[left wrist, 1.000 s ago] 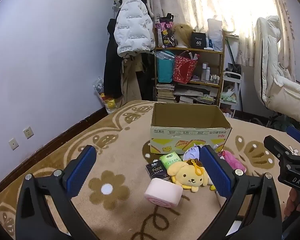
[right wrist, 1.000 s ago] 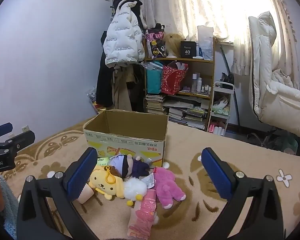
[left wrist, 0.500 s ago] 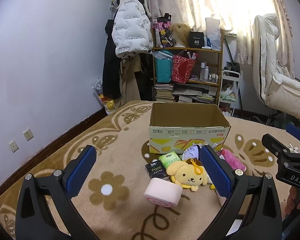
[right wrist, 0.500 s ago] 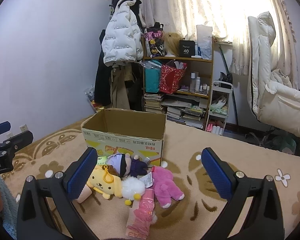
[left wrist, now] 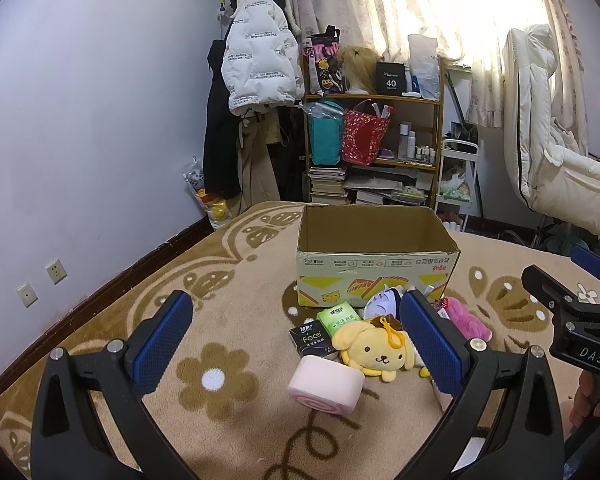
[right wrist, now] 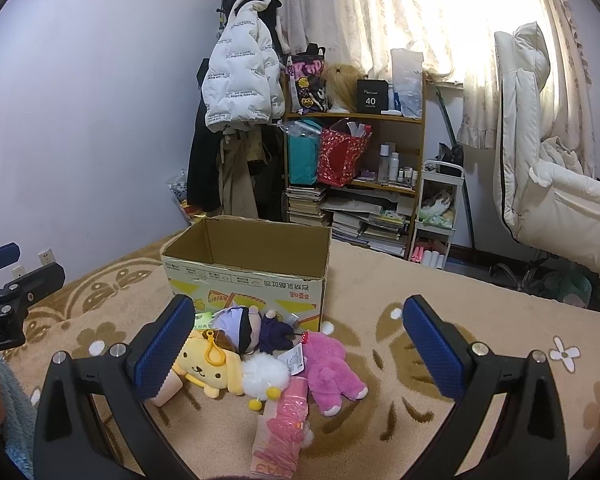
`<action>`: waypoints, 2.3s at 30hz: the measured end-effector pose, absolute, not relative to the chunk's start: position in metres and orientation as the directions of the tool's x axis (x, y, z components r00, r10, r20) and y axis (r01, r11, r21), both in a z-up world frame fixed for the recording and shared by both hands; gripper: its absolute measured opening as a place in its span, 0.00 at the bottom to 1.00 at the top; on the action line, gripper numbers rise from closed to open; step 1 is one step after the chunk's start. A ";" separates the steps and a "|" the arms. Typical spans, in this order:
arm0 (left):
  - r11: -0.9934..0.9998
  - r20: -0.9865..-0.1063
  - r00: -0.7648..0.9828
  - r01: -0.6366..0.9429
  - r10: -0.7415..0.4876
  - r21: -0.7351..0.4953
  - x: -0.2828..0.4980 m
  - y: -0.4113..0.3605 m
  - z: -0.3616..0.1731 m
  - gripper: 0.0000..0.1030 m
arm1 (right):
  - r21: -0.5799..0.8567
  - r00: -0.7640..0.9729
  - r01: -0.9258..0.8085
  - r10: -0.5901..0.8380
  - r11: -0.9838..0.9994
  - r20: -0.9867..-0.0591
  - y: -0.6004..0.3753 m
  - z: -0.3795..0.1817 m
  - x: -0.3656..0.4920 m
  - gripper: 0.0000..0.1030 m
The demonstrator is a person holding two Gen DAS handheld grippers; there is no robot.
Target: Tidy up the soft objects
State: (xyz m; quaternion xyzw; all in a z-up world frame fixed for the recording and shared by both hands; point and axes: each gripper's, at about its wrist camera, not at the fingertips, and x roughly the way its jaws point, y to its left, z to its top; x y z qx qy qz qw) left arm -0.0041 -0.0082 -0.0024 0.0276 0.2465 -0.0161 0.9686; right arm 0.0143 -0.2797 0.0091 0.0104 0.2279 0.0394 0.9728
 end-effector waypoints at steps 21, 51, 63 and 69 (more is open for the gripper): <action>0.998 -0.479 0.878 0.045 -0.015 0.052 -0.005 -0.010 -0.004 0.99 | 0.038 0.891 -0.070 0.080 0.997 -0.447 -0.281 0.008 0.015 1.00; 0.997 -0.476 0.879 0.042 -0.009 0.059 -0.005 -0.013 -0.004 0.99 | 0.041 0.884 -0.065 0.077 0.997 -0.461 -0.290 0.000 0.011 1.00; 0.997 -0.539 0.841 0.064 -0.035 0.035 0.003 -0.009 -0.013 1.00 | 0.005 0.861 -0.082 0.074 0.997 -0.503 -0.283 -0.017 0.010 1.00; 0.998 -0.603 0.797 0.060 -0.033 0.024 0.016 -0.006 -0.023 0.99 | 0.008 0.815 -0.078 0.069 0.997 -0.575 -0.277 -0.025 0.020 1.00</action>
